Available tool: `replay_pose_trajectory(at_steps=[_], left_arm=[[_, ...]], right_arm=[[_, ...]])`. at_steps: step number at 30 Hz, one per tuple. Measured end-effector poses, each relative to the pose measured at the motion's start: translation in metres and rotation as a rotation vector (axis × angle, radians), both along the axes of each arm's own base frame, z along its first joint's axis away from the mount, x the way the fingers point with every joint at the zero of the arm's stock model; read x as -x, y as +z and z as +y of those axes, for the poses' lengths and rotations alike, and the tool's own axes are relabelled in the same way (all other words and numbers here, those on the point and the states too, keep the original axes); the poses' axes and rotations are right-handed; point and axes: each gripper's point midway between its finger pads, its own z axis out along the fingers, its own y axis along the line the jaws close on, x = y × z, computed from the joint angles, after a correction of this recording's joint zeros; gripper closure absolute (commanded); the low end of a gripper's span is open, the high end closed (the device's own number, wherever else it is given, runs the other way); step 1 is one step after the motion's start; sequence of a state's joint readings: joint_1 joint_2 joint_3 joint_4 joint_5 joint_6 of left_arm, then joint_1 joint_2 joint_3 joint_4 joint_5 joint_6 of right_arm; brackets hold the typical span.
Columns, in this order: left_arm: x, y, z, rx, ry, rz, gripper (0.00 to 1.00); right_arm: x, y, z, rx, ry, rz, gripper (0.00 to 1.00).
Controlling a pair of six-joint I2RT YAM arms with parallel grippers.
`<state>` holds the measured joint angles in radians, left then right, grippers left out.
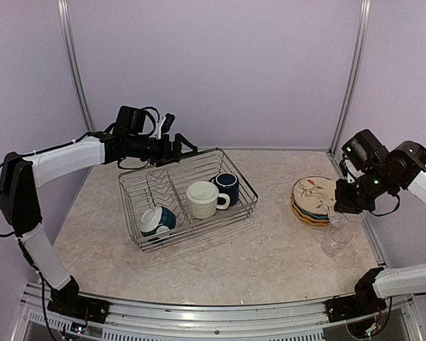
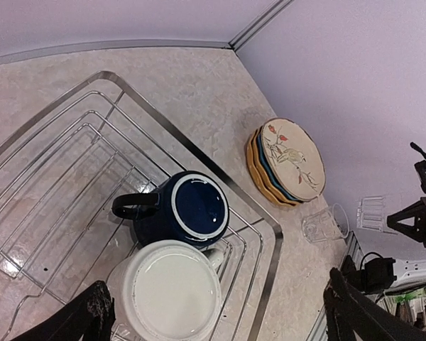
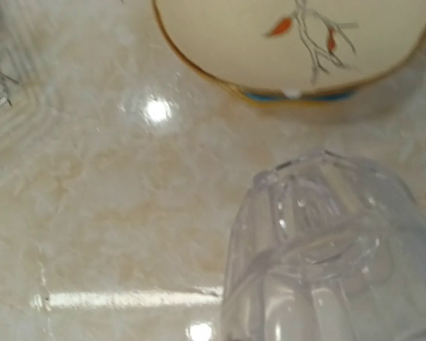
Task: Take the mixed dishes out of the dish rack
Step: Place the cup on the cup.
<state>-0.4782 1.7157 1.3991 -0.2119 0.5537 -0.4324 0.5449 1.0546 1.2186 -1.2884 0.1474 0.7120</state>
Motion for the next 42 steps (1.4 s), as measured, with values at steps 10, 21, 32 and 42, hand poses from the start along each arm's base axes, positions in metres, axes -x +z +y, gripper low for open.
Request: replay_pose_trajectory(at_steps=[10, 21, 32, 42], left_arm=[[0.002, -0.005, 0.001, -0.023, -0.001, 0.002, 0.01], [0.012, -0.005, -0.01, -0.036, -0.033, 0.011, 0.01], [0.013, -0.005, -0.017, -0.073, -0.05, 0.018, 0.01], [0.019, -0.028, -0.025, -0.193, -0.069, 0.064, 0.01]], right_arm=[[0.009, -0.035, -0.017, 0.115, -0.06, 0.112, 1.0], [0.015, -0.063, -0.023, 0.169, -0.06, 0.175, 1.0], [0.01, -0.078, -0.021, 0.164, -0.056, 0.169, 0.75], [-0.002, -0.066, -0.021, 0.177, -0.051, 0.113, 0.44]])
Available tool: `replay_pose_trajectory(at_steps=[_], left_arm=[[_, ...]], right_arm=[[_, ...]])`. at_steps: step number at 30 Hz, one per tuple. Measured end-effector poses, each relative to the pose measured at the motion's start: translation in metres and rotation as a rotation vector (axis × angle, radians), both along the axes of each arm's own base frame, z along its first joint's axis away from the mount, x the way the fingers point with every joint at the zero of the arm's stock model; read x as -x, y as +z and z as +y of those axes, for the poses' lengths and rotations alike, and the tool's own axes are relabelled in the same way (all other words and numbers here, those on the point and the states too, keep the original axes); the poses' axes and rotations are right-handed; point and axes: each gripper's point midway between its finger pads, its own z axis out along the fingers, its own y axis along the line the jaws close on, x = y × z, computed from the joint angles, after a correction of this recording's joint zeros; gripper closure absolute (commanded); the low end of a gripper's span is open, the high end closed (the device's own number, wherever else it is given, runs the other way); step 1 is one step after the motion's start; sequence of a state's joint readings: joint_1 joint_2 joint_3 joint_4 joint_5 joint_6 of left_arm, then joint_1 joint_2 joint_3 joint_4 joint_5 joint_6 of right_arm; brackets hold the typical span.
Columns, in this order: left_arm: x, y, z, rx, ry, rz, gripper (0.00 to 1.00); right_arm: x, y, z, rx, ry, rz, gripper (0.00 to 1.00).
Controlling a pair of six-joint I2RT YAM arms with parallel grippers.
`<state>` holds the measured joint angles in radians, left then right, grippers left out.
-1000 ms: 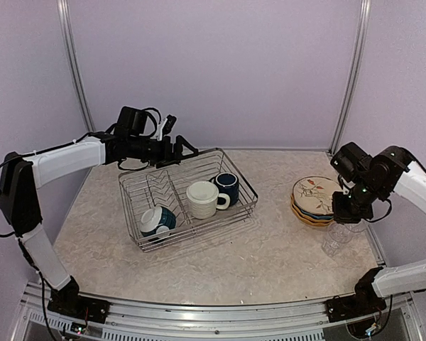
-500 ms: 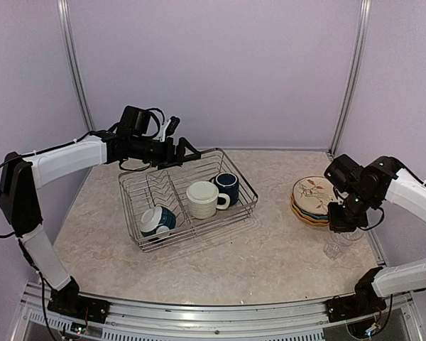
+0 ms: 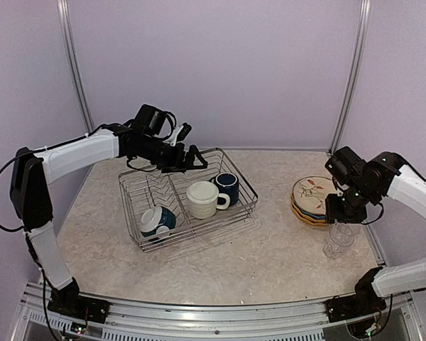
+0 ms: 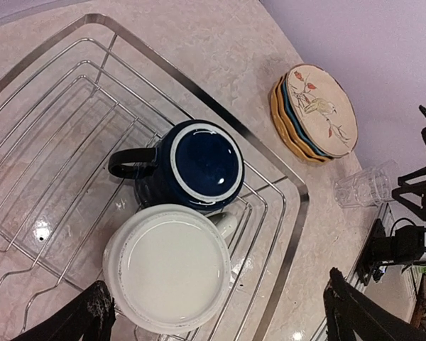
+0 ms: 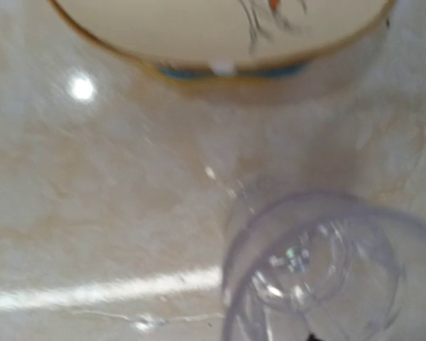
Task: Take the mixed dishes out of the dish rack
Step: Place the cup on the cup, then grab the cup from the dish rack.
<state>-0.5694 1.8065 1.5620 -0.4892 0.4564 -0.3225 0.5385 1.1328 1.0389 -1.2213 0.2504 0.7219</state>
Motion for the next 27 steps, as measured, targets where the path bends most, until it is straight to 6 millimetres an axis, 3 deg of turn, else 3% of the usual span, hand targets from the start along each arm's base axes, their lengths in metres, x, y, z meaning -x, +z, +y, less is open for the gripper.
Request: replay_pose_trajectory(at_steps=[6, 11, 17, 23, 27], left_arm=[[0.0, -0.016, -0.002, -0.1, -0.01, 0.044, 0.01], [0.003, -0.035, -0.014, -0.194, -0.034, 0.073, 0.01], [-0.004, -0.039, -0.045, -0.221, -0.085, 0.046, 0.01], [-0.03, -0.038, -0.067, -0.214, -0.089, -0.006, 0.01], [-0.048, -0.048, -0.075, -0.239, -0.075, -0.019, 0.01]], right_arm=[[-0.019, 0.038, 0.011, -0.061, 0.047, -0.136, 0.31], [-0.033, 0.054, 0.021, -0.088, 0.096, -0.208, 0.26], [-0.047, 0.065, 0.034, -0.12, 0.151, -0.267, 0.23], [-0.055, 0.068, 0.043, -0.147, 0.185, -0.301, 0.21], [-0.053, 0.062, 0.045, -0.159, 0.195, -0.296, 0.2]])
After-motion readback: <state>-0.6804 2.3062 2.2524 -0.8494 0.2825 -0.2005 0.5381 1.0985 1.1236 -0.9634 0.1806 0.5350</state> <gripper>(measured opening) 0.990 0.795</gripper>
